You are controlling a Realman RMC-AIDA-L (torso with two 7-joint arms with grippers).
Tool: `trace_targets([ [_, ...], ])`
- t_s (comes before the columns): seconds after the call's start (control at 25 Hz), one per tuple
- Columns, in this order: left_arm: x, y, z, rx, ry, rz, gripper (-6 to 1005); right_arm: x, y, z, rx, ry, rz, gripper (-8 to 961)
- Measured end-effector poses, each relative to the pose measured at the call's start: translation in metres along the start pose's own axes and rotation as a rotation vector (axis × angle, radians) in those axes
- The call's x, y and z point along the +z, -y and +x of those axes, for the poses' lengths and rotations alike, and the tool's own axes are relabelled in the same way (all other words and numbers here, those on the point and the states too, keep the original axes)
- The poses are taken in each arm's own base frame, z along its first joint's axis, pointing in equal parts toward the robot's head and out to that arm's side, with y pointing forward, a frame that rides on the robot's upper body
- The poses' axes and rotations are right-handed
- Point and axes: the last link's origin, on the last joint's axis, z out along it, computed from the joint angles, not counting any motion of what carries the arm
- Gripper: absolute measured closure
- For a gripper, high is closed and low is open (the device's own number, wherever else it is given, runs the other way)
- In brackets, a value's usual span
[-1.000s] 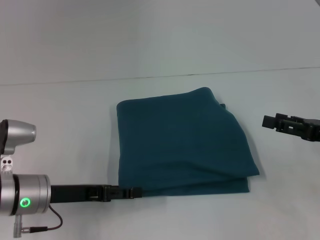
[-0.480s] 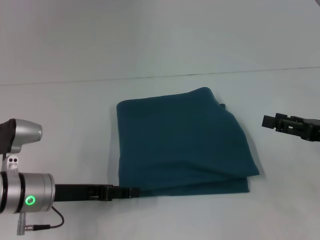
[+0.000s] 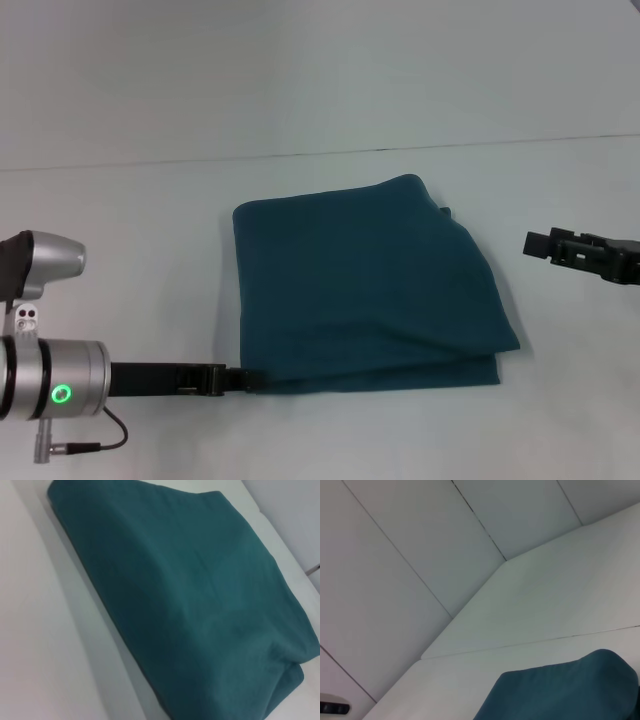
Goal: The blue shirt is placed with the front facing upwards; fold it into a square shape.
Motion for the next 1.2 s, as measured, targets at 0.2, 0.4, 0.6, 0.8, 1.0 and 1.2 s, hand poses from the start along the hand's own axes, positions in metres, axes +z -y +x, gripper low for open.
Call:
trace_targets([
  [0.2, -0.001, 0.000, 0.002, 0.003, -0.002, 0.002, 782, -0.001, 0.000, 0.001, 0.002, 0.001, 0.002, 38],
  [0.4, -0.004, 0.003, 0.005, 0.001, -0.014, 0.012, 948, 0.000, 0.000, 0.001, 0.000, -0.002, 0.002, 38],
  [0.6, -0.011, 0.008, 0.006, -0.010, -0.034, 0.028, 969, 0.002, 0.000, -0.001, -0.003, -0.004, -0.001, 38],
  [0.8, -0.023, 0.018, 0.002, -0.033, -0.059, 0.056, 969, 0.003, -0.001, -0.001, -0.002, -0.005, -0.003, 38],
  [1.0, -0.032, 0.023, -0.008, -0.050, -0.069, 0.065, 940, 0.004, -0.001, -0.001, 0.000, -0.005, -0.002, 38],
  [1.2, -0.034, 0.020, -0.017, -0.045, -0.055, 0.033, 910, 0.004, -0.001, -0.001, 0.001, -0.007, -0.004, 38],
])
